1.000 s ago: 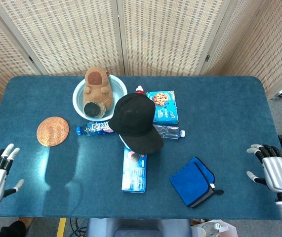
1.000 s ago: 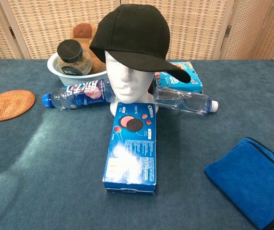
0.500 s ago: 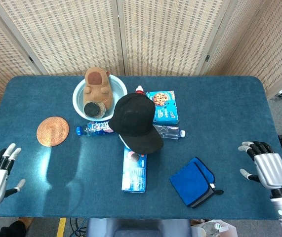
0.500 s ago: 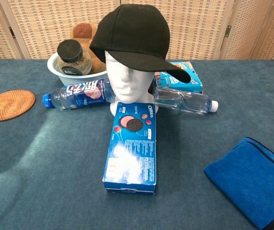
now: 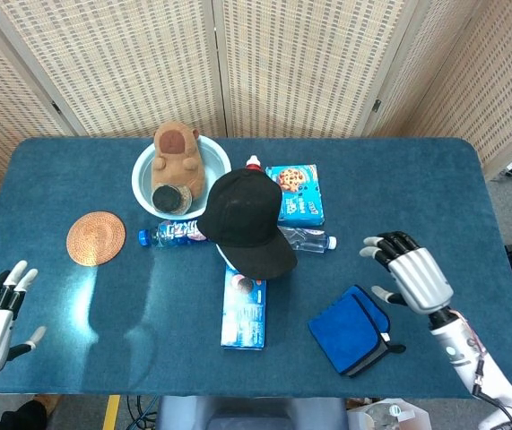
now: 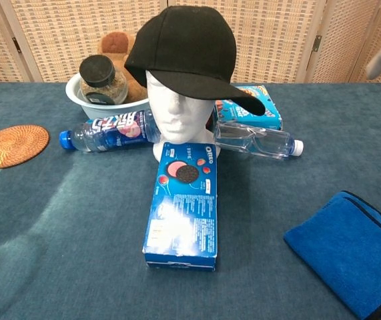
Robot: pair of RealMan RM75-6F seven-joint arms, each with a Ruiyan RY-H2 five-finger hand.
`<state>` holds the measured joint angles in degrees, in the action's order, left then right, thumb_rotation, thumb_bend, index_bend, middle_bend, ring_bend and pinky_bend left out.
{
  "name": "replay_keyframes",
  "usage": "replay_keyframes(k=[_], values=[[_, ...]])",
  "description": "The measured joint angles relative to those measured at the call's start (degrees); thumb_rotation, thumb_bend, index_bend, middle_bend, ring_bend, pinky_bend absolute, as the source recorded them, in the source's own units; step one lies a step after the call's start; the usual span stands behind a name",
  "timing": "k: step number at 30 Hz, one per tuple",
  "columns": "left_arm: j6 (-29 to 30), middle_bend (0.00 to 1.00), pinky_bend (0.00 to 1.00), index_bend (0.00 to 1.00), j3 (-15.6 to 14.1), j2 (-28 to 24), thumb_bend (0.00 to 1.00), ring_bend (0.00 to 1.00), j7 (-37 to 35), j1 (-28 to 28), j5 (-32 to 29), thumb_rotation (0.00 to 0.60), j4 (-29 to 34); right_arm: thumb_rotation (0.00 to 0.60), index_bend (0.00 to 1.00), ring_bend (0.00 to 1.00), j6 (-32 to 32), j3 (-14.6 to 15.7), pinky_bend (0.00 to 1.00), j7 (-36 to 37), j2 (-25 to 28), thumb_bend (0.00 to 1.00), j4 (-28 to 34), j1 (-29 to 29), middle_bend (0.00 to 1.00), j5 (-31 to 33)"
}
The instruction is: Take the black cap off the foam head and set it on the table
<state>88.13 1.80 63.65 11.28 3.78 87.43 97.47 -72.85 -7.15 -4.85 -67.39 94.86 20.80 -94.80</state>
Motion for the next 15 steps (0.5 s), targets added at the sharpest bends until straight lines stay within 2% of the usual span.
replay_keyframes(k=[7,15], values=[[0.3,0.0,0.0,0.0,-0.1,-0.2,0.19,0.02,0.3,-0.3,0.0,0.6,0.4,0.6,0.39,0.2,1.8,-1.9,0.22,-0.1,-6.6,0.04,-2.7,5.6,0.28,-1.8],[0.1,0.0,0.0,0.0,-0.1,-0.4,0.19,0.02,0.4,-0.5,-0.4,0.6,0.5,0.6,0.45,0.2,1.8,-3.2,0.22,-0.2,-14.9,0.04,-8.9,10.1,0.29,-3.4]])
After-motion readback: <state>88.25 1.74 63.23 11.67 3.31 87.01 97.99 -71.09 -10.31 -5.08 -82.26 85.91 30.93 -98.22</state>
